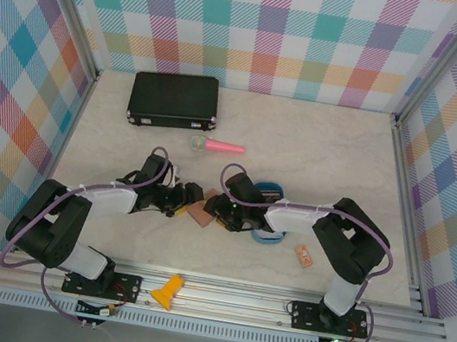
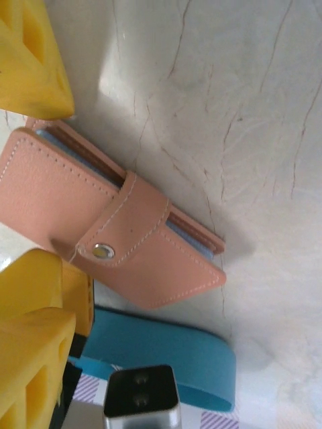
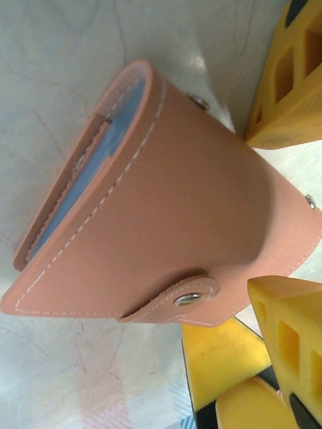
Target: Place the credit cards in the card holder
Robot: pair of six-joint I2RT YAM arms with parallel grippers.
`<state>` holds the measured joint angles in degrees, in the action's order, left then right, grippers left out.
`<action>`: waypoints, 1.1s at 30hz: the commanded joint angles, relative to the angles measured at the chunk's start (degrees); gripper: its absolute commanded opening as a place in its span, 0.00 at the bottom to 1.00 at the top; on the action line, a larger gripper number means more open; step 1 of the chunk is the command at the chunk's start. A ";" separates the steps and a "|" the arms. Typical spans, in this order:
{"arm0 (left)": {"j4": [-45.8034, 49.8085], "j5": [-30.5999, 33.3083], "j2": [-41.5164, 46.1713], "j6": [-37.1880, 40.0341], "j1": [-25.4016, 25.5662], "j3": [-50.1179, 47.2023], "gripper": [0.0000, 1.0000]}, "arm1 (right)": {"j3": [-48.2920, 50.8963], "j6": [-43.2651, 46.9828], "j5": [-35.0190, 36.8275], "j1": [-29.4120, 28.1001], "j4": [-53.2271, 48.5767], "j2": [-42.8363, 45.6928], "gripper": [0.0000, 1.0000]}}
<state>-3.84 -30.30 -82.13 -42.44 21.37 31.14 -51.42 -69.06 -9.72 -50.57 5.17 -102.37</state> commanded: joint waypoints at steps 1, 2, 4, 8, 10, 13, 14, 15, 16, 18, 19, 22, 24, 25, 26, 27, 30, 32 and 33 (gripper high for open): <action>5.97 3.90 1.58 4.98 0.52 3.33 0.74 | 0.00 -0.21 0.76 0.54 0.02 -0.01 0.56; 9.52 6.14 2.38 6.22 0.52 4.27 0.74 | 0.14 -0.20 1.27 0.64 -0.23 0.35 0.57; 14.37 10.73 3.18 9.04 0.52 6.15 0.77 | 0.52 -0.20 2.02 0.92 -0.34 1.07 0.58; 9.61 7.56 0.81 11.62 0.52 8.04 0.78 | 0.55 0.22 2.20 1.52 -0.12 1.63 0.58; 3.28 3.18 -1.64 10.80 0.59 7.95 0.78 | 0.35 0.42 2.36 1.61 -0.24 1.67 0.58; -0.53 0.04 -5.32 9.47 0.69 8.58 0.78 | 0.18 0.46 2.99 1.69 0.05 1.43 0.58; -0.94 -0.31 -6.04 9.39 0.77 8.75 0.78 | 0.18 0.50 3.12 1.83 0.51 1.27 0.58; -1.73 -0.94 -6.90 9.17 0.86 8.68 0.78 | 0.23 0.59 2.95 2.03 1.34 1.06 0.57; -2.82 -1.59 -7.73 8.78 0.95 8.66 0.78 | 0.54 0.59 2.55 2.17 3.00 0.65 0.56; -3.45 -2.77 -9.52 8.01 1.13 8.63 0.77 | 0.92 0.21 2.08 2.42 5.26 -0.07 0.54; -3.14 -3.30 -10.48 7.56 1.22 8.68 0.77 | 0.92 0.07 2.15 2.49 5.30 -0.41 0.54; -3.86 -4.68 -11.18 5.94 1.40 7.19 0.75 | 0.87 0.22 2.09 2.50 6.38 -1.27 0.54; -4.83 -4.61 -9.82 4.56 1.62 5.33 0.75 | 1.27 0.40 1.60 2.54 8.42 -1.57 0.54; -5.19 -4.42 -8.75 3.78 1.82 4.28 0.75 | 1.52 0.75 1.19 2.56 9.90 -1.78 0.54; -5.51 -4.31 -7.75 2.89 2.05 3.32 0.75 | 1.58 1.00 0.59 2.53 11.01 -1.95 0.54; -5.94 -3.99 -6.70 1.93 2.38 2.11 0.75 | 1.67 1.40 -0.08 2.50 12.20 -2.18 0.54; -7.80 -2.87 -4.52 -1.38 3.36 -0.90 0.75 | 1.92 1.97 -2.06 2.53 15.75 -2.53 0.54; -9.98 -2.10 -4.14 -3.54 3.51 -2.65 0.74 | 2.32 2.32 -3.72 2.51 19.08 -2.50 0.54; -11.13 -1.88 -4.46 -4.16 3.51 -3.10 0.74 | 2.87 2.45 -4.51 2.53 21.24 -2.39 0.52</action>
<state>-15.22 -28.75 -86.78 -42.72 22.35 30.87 -48.84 -67.92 -11.57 -48.34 16.12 -104.07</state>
